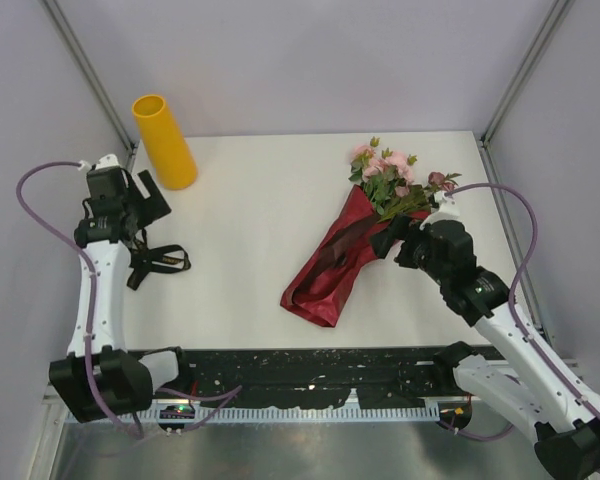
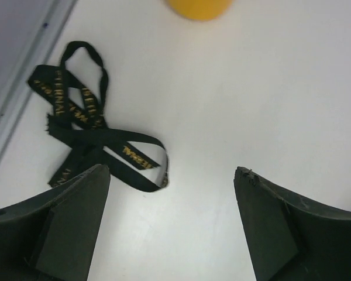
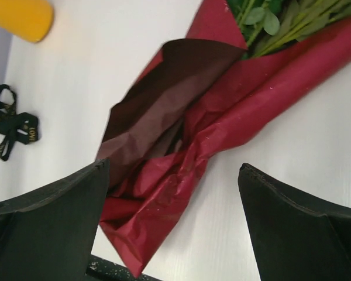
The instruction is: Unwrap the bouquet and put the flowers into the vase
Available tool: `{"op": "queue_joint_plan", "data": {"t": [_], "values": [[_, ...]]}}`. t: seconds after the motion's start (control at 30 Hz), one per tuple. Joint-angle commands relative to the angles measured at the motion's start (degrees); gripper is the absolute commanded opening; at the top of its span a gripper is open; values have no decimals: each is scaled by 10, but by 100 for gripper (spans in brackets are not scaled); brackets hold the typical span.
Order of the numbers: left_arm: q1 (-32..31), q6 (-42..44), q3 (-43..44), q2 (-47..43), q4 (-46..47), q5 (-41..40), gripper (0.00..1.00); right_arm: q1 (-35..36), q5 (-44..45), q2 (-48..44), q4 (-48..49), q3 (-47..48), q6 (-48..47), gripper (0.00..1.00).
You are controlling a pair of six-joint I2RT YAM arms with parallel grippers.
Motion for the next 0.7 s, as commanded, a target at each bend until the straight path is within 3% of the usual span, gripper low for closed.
{"op": "queue_joint_plan", "data": {"t": [0.0, 0.1, 0.33, 0.43, 0.67], "values": [[-69, 7, -25, -78, 29, 128, 89, 1, 55, 19, 0, -10, 19, 97], [-160, 27, -28, -99, 12, 107, 88, 0, 41, 10, 30, -51, 42, 100], [-381, 36, -87, -100, 122, 186, 85, 1, 51, -17, 108, -139, 98, 86], [-419, 36, -74, -43, 128, 240, 83, 0, 41, -20, 145, -164, 102, 82], [-531, 93, -33, 72, 181, 228, 81, -1, 51, -30, 150, -189, 116, 82]]}}
